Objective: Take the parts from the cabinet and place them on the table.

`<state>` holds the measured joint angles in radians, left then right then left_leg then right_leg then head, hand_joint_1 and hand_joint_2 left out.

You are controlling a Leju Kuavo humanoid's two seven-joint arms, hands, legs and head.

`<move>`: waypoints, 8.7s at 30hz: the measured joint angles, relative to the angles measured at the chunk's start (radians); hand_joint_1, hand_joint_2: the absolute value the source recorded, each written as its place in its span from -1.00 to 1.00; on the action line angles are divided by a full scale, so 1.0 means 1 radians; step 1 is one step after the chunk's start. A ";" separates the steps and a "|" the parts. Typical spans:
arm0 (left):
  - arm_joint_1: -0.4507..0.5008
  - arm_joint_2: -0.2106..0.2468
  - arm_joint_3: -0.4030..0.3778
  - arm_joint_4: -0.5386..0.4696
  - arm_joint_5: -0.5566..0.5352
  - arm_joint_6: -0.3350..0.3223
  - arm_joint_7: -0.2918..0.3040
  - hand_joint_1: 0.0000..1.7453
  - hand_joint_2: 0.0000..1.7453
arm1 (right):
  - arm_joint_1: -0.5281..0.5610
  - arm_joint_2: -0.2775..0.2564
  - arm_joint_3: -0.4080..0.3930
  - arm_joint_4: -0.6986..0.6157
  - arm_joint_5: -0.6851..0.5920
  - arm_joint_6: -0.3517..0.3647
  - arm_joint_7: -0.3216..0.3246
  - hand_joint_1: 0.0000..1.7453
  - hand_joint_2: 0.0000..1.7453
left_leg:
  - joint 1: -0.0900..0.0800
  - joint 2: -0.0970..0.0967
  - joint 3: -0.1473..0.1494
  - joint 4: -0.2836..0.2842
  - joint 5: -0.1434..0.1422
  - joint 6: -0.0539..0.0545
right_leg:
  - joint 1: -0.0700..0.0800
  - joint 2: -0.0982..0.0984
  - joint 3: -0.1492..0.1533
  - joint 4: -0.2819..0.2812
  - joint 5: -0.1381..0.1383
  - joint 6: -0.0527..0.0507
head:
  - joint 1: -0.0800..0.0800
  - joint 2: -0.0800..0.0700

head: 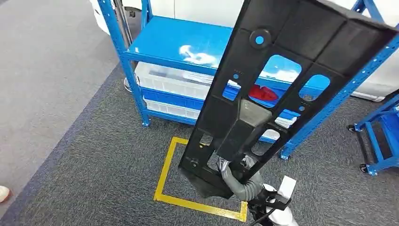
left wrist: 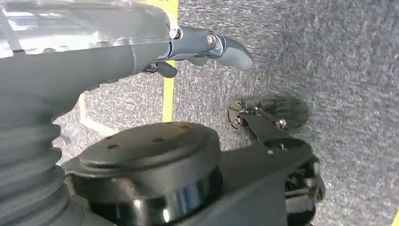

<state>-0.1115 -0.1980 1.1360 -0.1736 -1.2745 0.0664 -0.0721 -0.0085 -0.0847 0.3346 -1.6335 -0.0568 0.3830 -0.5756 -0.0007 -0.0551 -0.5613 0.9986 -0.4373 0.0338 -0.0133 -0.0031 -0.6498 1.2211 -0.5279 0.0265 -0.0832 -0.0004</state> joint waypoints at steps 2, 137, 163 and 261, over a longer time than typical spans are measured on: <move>-0.002 0.000 0.000 0.000 0.000 0.000 0.000 -1.00 1.00 | -0.001 0.000 0.000 0.000 0.002 0.000 -0.002 1.00 1.00 | 0.001 -0.024 0.000 0.004 0.000 -0.003 | 0.000 0.058 0.086 -0.186 0.077 -0.013 | 0.000 0.000; 0.000 -0.005 0.022 0.000 0.019 0.000 0.008 -1.00 1.00 | 0.034 0.031 -0.058 -0.055 0.062 -0.024 0.030 1.00 1.00 | 0.010 0.046 -0.190 0.342 -0.138 -0.052 | 0.003 -0.034 0.094 -0.213 0.050 -0.041 | -0.002 0.000; 0.010 -0.006 0.029 0.000 0.015 0.000 -0.006 -1.00 1.00 | 0.181 -0.020 -0.200 -0.192 0.114 -0.050 0.027 1.00 1.00 | 0.002 -0.031 -0.040 0.047 -0.025 -0.036 | -0.014 0.032 0.096 -0.210 0.046 -0.024 | -0.001 0.000; 0.008 -0.006 0.045 0.000 0.036 0.005 -0.005 -1.00 1.00 | 0.134 -0.024 -0.208 -0.143 0.109 -0.012 0.050 1.00 1.00 | 0.006 0.045 -0.117 0.281 -0.147 -0.047 | -0.002 -0.011 0.076 -0.217 0.066 -0.035 | -0.002 0.000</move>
<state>-0.1040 -0.2037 1.1814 -0.1740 -1.2383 0.0710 -0.0774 0.1255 -0.1091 0.1262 -1.7765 0.0519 0.3708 -0.5257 0.0051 -0.0097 -0.6786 1.2793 -0.5846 -0.0135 -0.0151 -0.0140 -0.5739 1.0041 -0.4615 -0.0085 -0.0847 -0.0004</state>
